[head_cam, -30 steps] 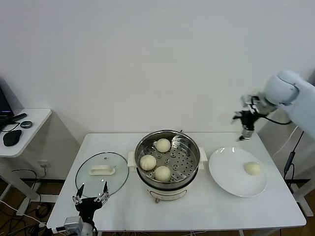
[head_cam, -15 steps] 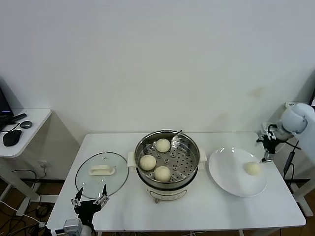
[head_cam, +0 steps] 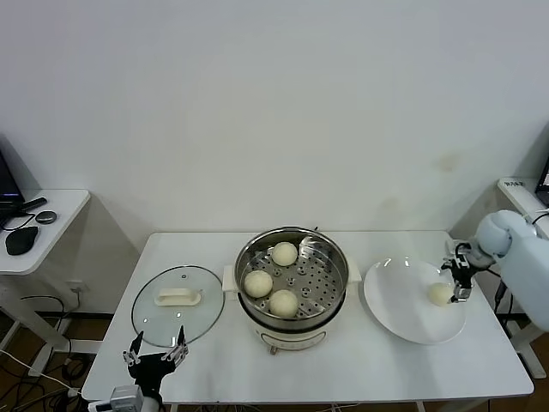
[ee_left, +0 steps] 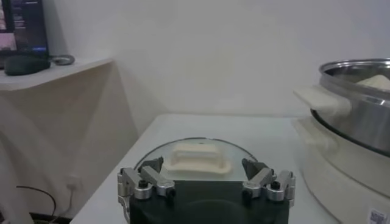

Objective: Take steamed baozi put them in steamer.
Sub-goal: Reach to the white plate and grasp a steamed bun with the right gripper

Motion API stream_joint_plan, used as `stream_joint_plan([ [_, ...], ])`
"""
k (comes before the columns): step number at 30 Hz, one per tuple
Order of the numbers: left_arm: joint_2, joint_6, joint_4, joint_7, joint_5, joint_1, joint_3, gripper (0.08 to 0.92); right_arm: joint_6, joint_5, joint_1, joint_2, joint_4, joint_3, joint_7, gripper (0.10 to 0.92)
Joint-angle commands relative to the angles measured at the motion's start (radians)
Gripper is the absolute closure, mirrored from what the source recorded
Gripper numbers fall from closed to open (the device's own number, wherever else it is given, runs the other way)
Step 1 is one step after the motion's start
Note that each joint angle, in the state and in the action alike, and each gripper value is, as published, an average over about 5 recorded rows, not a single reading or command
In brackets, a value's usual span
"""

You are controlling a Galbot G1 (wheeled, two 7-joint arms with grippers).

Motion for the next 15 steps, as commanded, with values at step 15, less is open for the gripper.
stream_joint_plan([
  [15, 0.003, -0.001, 0.003, -0.001, 0.002, 0.005, 0.000, 0.177, 0.088, -0.082, -0.040, 0.075, -0.141, 0.076, 0.093, 0.203],
])
